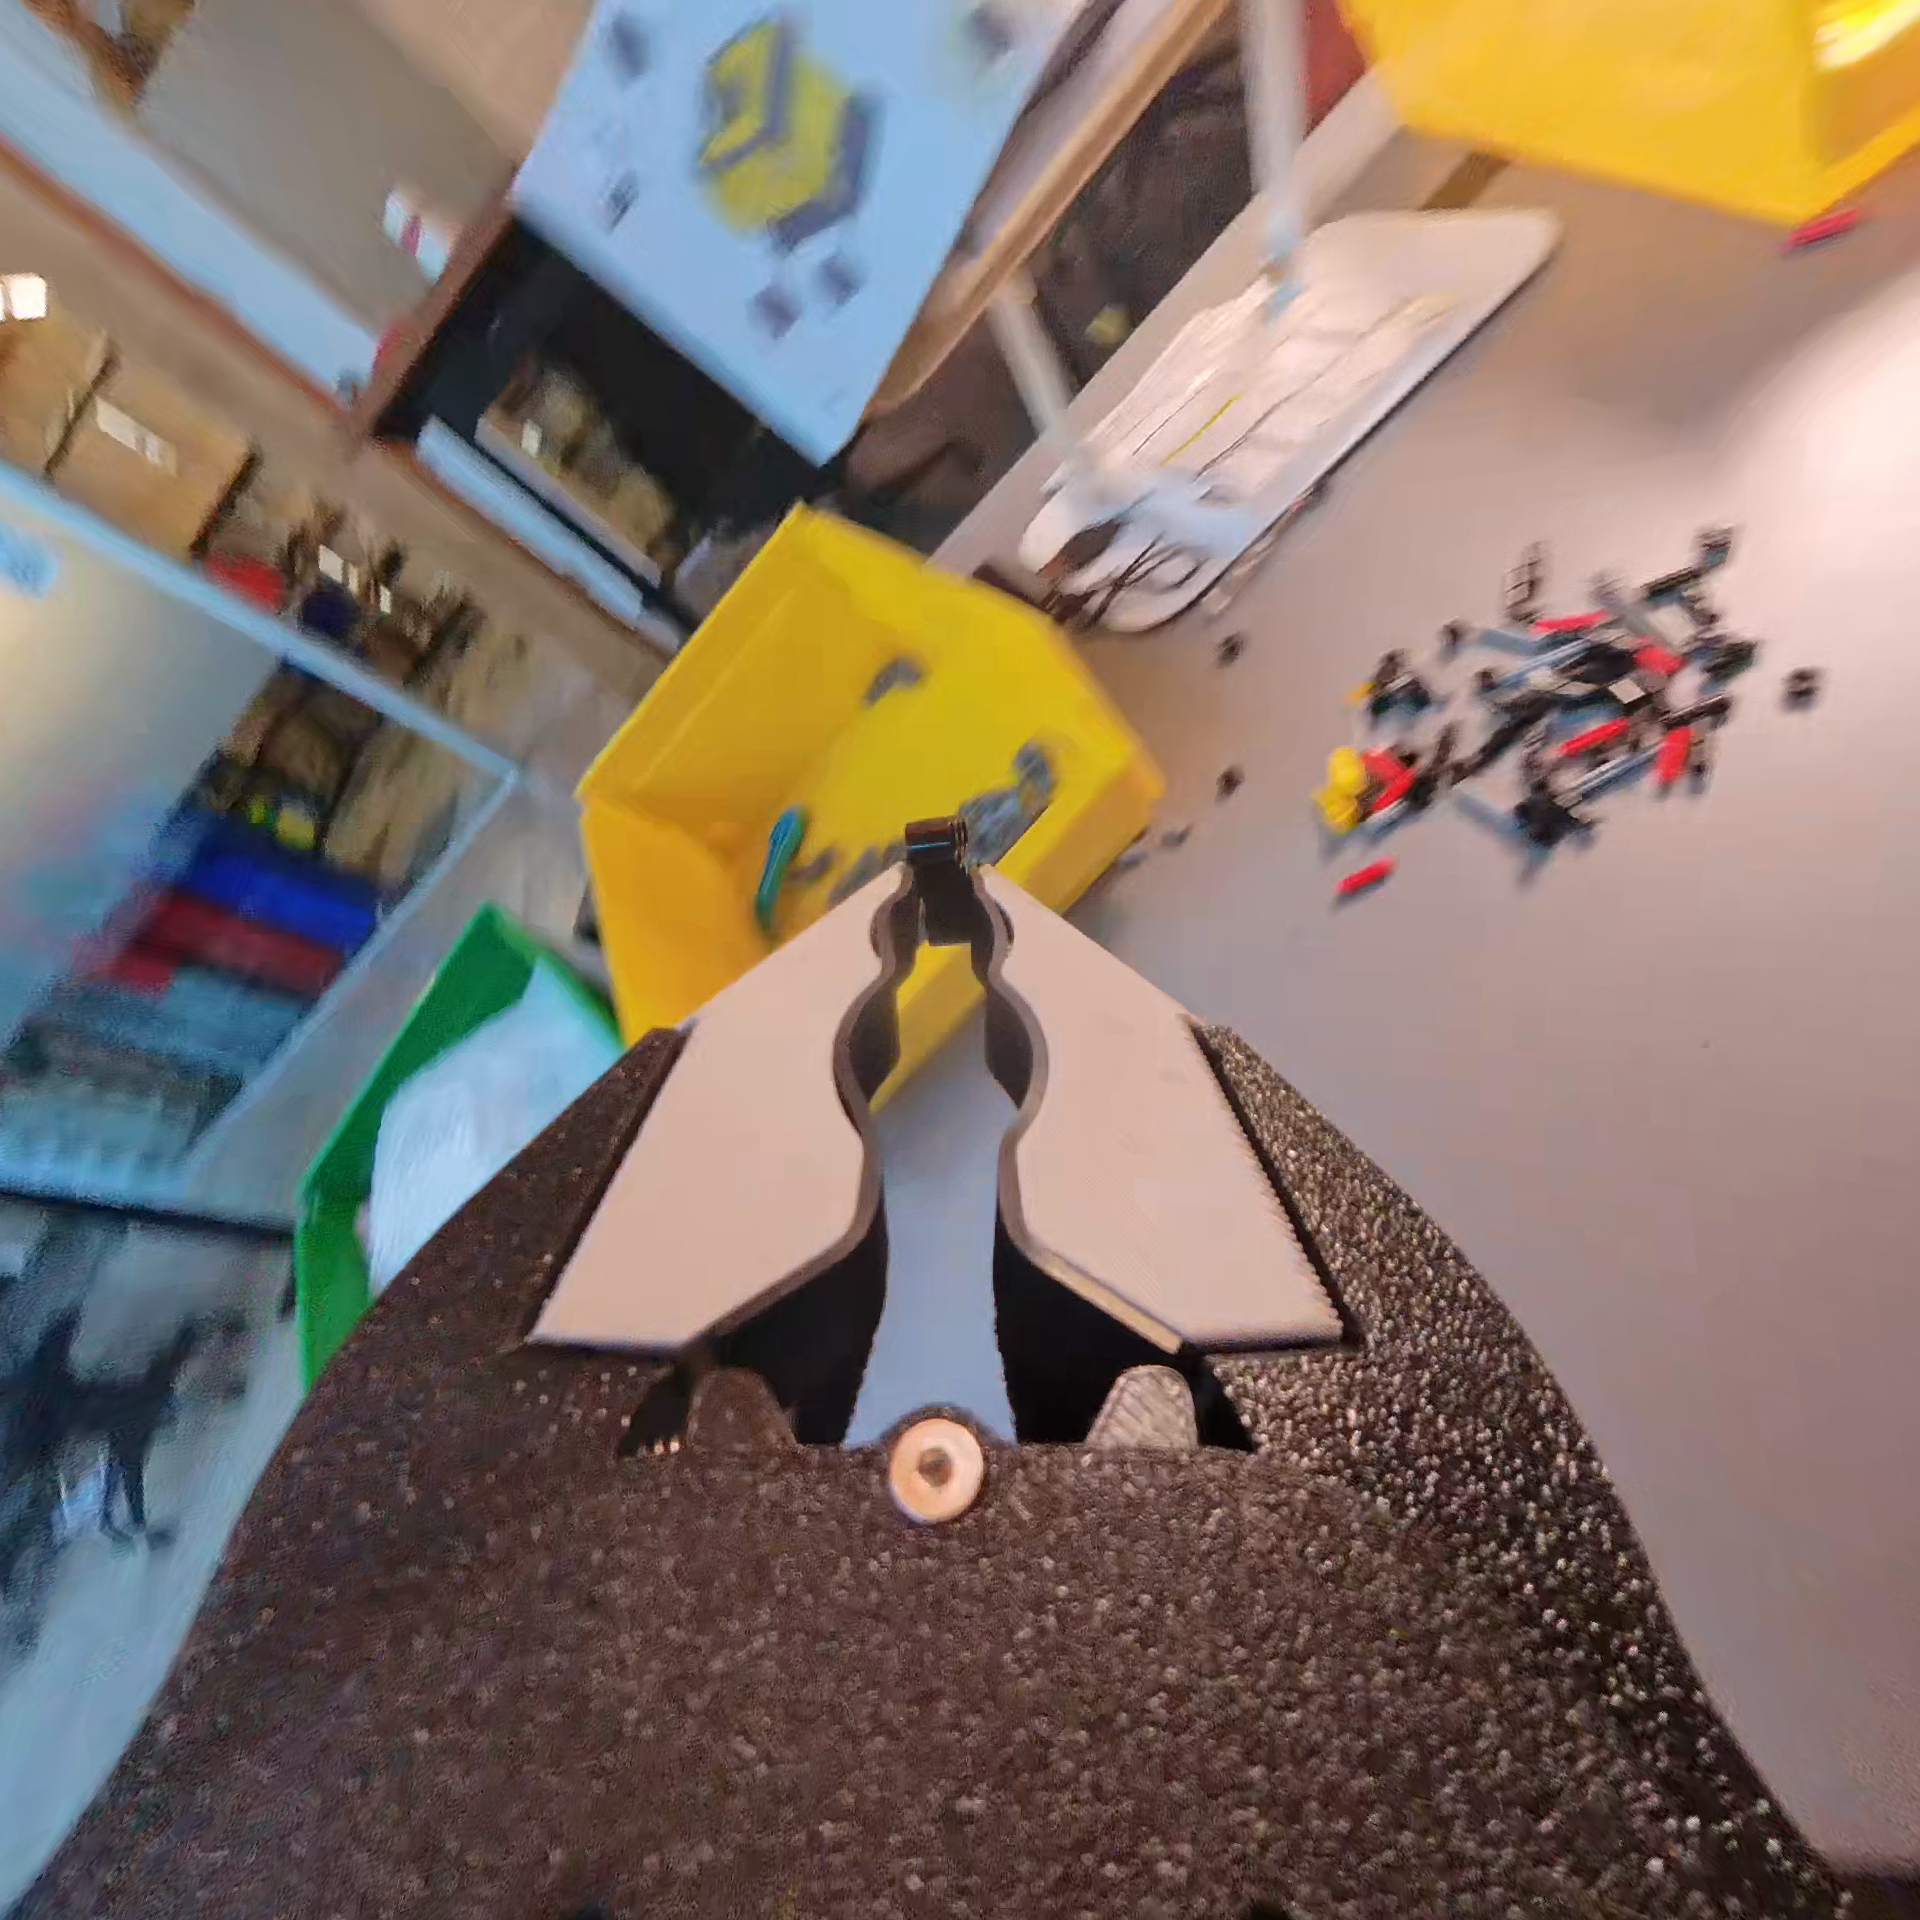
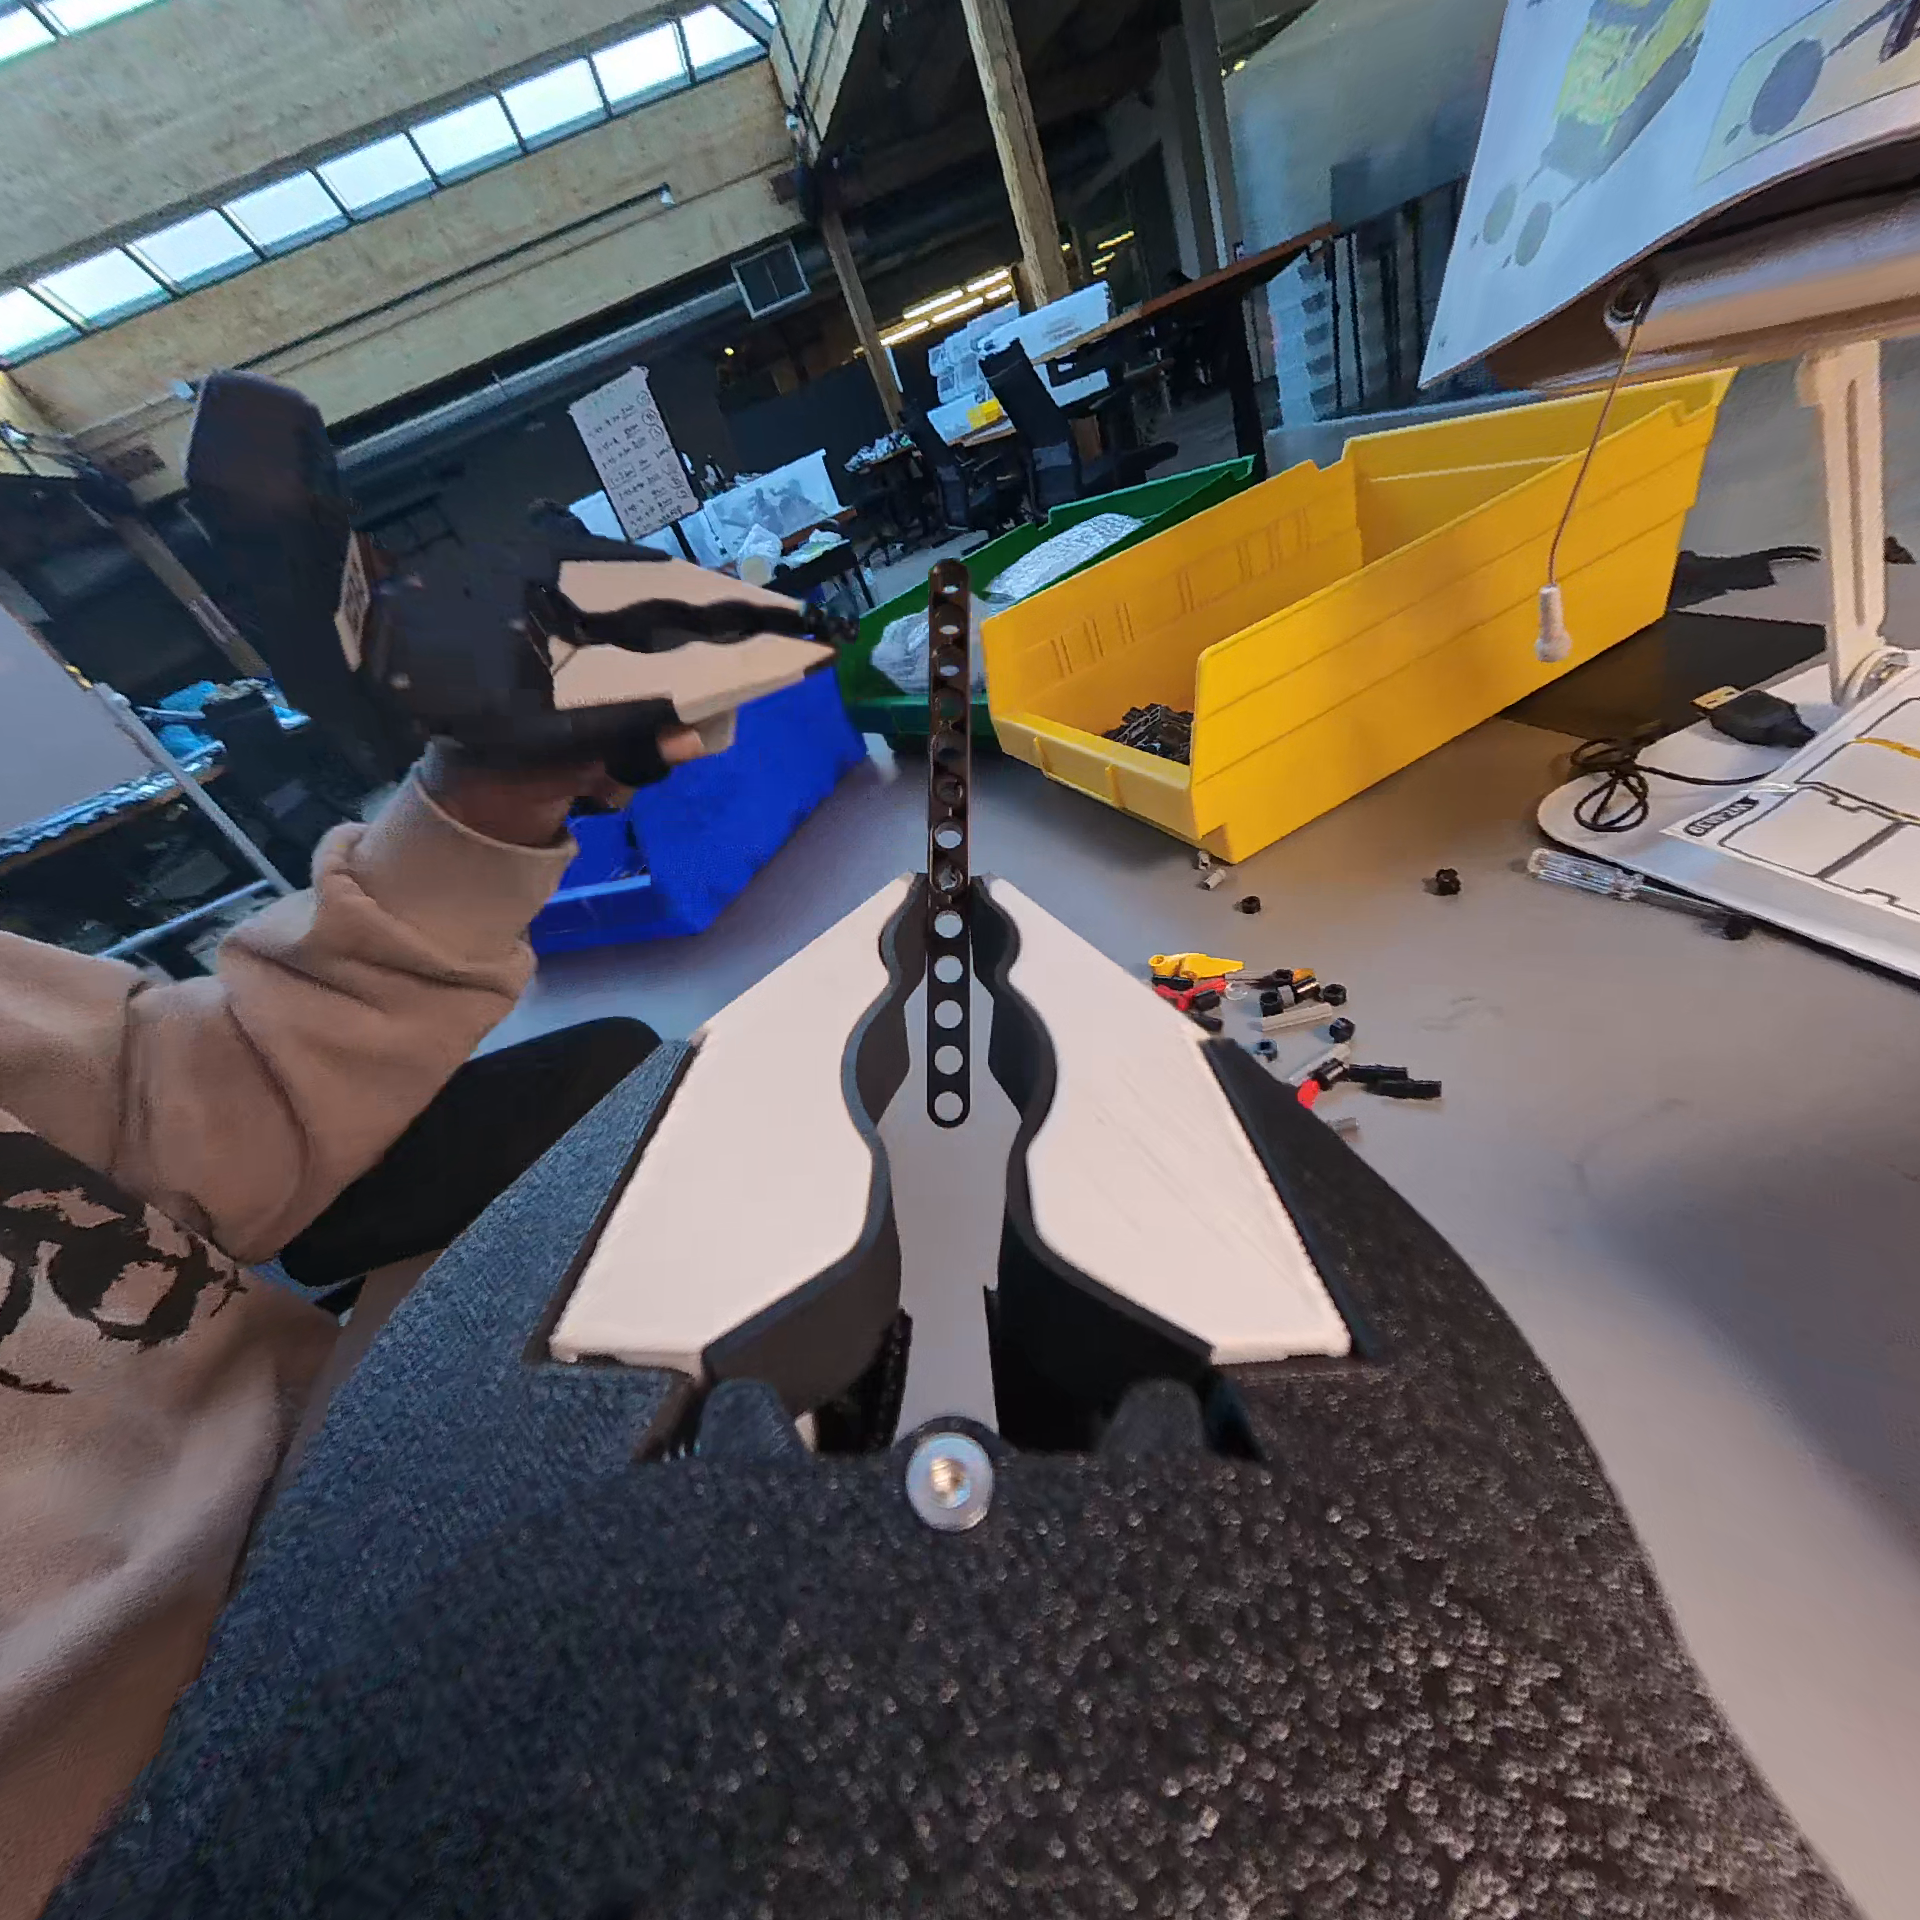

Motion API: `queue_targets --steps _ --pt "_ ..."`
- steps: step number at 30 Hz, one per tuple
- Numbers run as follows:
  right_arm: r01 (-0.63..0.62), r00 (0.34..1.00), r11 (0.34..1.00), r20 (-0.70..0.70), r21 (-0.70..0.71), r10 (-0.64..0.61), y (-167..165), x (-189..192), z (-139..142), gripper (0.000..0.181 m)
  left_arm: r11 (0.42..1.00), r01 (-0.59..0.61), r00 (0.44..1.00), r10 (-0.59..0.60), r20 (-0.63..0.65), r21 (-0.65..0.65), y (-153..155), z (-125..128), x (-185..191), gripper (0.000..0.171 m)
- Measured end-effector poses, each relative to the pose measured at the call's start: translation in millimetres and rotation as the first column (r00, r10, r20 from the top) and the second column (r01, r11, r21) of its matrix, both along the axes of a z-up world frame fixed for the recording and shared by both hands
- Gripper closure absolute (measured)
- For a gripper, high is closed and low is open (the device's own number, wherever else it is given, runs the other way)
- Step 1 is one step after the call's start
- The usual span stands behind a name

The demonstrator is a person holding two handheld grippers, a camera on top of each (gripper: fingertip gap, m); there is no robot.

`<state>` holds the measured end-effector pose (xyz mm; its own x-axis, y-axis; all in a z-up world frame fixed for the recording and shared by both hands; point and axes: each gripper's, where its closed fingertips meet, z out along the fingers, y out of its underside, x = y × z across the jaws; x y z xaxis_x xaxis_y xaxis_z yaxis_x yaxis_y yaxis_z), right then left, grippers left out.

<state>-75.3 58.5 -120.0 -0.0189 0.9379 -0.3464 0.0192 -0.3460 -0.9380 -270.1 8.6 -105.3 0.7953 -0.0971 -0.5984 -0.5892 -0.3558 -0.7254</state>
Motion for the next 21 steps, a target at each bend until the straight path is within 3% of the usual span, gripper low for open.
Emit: queue_targets --steps 3,6,9,12,15,17,18,19,21 --pt "-0.022 1.0 0.999 -0.005 -0.036 0.022 -2.3 -2.2 -3.7 0.176 0.962 -0.242 0.958 0.258 0.129 -0.125 -56.9 -0.2 -80.6 0.163" --pt "-0.026 1.0 0.999 -0.009 -0.039 0.026 -3.1 -3.2 -4.8 0.176 0.866 -0.427 0.864 0.475 0.164 -0.259 -119.1 -27.7 -153.3 0.163" --pt "-0.039 0.999 0.998 -0.014 -0.05 0.039 -5.8 -5.0 -5.3 0.175 0.769 -0.521 0.786 0.601 0.144 -0.37 -164.4 -60.4 -193.1 0.161" --pt "-0.055 0.998 0.996 -0.03 -0.069 0.053 -10.0 -6.9 -4.0 0.175 0.755 -0.546 0.755 0.632 0.177 -0.363 -178.2 -63.4 -203.3 0.153" --pt "-0.076 0.996 0.994 -0.053 -0.073 0.072 -15.0 -7.9 -0.4 0.176 0.875 -0.432 0.822 0.481 0.305 -0.218 -148.7 -29.5 -168.5 0.146" --pt "-0.112 0.991 0.99 -0.078 -0.091 0.106 -20.8 -8.5 2.4 0.175 0.969 -0.223 0.871 0.248 0.424 -0.11 -115.9 -2.9 -111.2 0.141" --pt "-0.138 0.987 0.985 -0.096 -0.105 0.128 -24.5 -8.7 4.3 0.176 0.996 -0.077 0.864 0.093 0.494 -0.051 -99.5 9.1 -72.9 0.139" --pt "-0.166 0.981 0.979 -0.118 -0.121 0.152 -28.6 -8.7 6.6 0.175 0.996 0.084 0.822 -0.071 0.565 0.003 -85.8 18.6 -30.7 0.137" --pt "-0.233 0.965 0.961 -0.161 -0.149 0.209 -38.5 -8.3 11.3 0.176 0.925 0.367 0.65 -0.334 0.683 0.103 -66.9 30.2 48.0 0.137"
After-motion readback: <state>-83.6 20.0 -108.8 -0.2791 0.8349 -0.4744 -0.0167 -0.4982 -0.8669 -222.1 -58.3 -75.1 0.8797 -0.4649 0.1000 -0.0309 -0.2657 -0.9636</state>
